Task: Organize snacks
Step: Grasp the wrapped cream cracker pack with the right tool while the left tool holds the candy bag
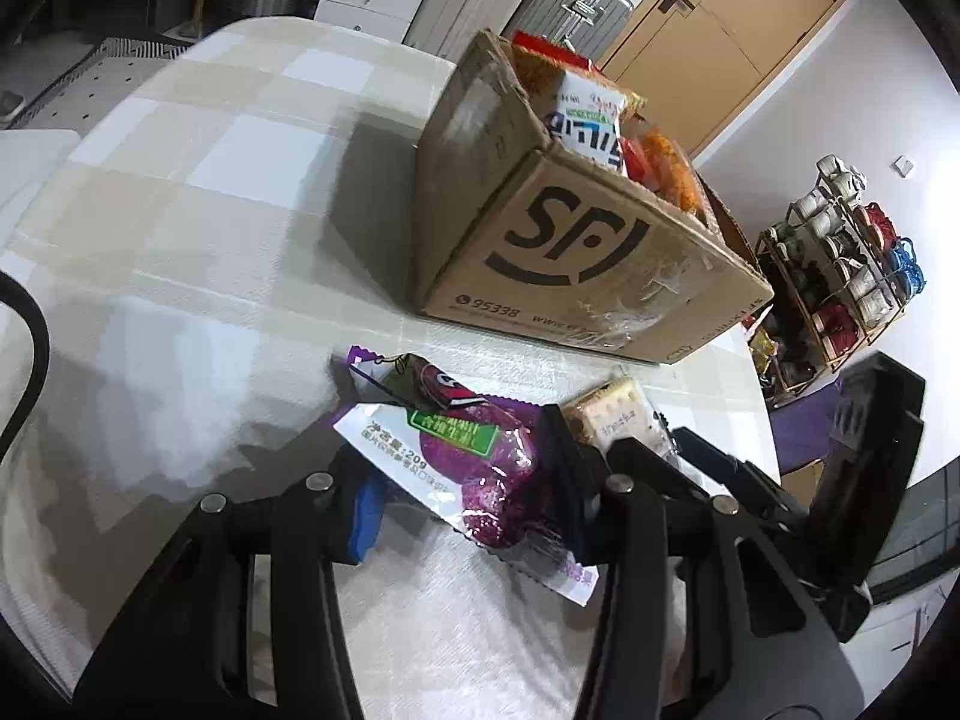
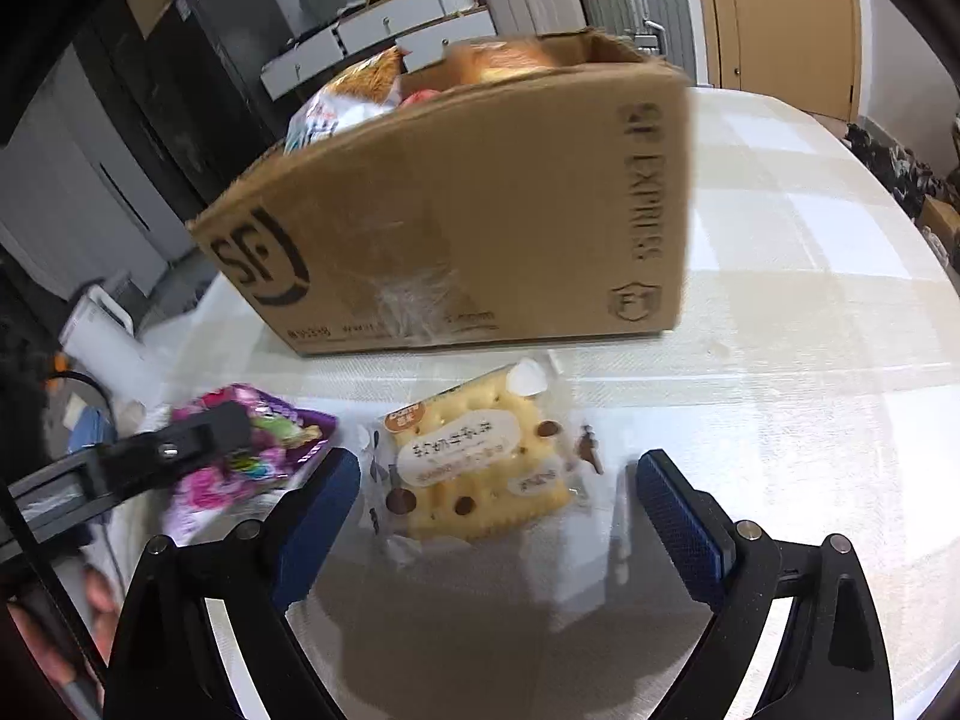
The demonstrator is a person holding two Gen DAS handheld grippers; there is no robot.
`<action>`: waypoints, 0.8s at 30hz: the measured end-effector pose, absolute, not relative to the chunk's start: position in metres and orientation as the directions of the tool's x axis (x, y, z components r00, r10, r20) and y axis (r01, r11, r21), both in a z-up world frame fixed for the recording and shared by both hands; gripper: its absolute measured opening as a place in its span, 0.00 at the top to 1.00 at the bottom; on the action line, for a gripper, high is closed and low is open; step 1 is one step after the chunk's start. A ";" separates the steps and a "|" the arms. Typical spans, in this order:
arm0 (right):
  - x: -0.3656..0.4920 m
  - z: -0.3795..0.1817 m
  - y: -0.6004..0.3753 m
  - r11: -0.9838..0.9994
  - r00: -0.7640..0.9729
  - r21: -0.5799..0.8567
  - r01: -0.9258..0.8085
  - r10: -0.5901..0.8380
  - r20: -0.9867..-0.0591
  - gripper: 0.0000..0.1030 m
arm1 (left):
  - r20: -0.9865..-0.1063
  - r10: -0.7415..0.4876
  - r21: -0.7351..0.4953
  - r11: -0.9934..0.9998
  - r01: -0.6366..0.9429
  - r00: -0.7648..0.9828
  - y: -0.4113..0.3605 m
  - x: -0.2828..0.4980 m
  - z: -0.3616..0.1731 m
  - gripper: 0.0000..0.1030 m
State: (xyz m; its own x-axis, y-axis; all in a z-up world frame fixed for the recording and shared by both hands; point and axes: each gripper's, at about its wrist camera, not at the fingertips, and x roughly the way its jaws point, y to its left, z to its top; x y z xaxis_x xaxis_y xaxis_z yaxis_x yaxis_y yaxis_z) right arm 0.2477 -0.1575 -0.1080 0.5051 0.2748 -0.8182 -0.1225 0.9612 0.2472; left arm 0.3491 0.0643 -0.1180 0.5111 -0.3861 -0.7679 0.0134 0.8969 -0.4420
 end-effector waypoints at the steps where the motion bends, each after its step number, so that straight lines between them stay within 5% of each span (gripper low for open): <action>1: 0.249 -0.108 -0.152 0.962 0.501 0.234 -0.138 0.272 -0.822 0.08 | -0.768 -0.383 -0.436 0.900 0.019 0.514 0.066 0.349 -0.116 0.58; 10: 0.256 -0.113 -0.120 0.969 0.502 0.008 -0.246 0.134 -0.855 0.16 | -0.758 -0.393 -0.442 0.897 0.034 0.521 0.080 0.346 -0.106 0.58; 24: 0.247 -0.113 -0.119 0.956 0.515 0.024 -0.292 0.178 -0.838 0.40 | -0.761 -0.380 -0.426 0.904 0.037 0.526 0.077 0.327 -0.116 0.58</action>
State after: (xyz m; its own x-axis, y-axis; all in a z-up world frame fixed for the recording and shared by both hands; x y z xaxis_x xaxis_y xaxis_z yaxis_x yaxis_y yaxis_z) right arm 0.2469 -0.1193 -0.1129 0.5152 0.1782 -0.8384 -0.2916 0.9562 0.0240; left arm 0.3273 0.0771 -0.1163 0.5260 -0.3800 -0.7609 0.0369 0.9040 -0.4260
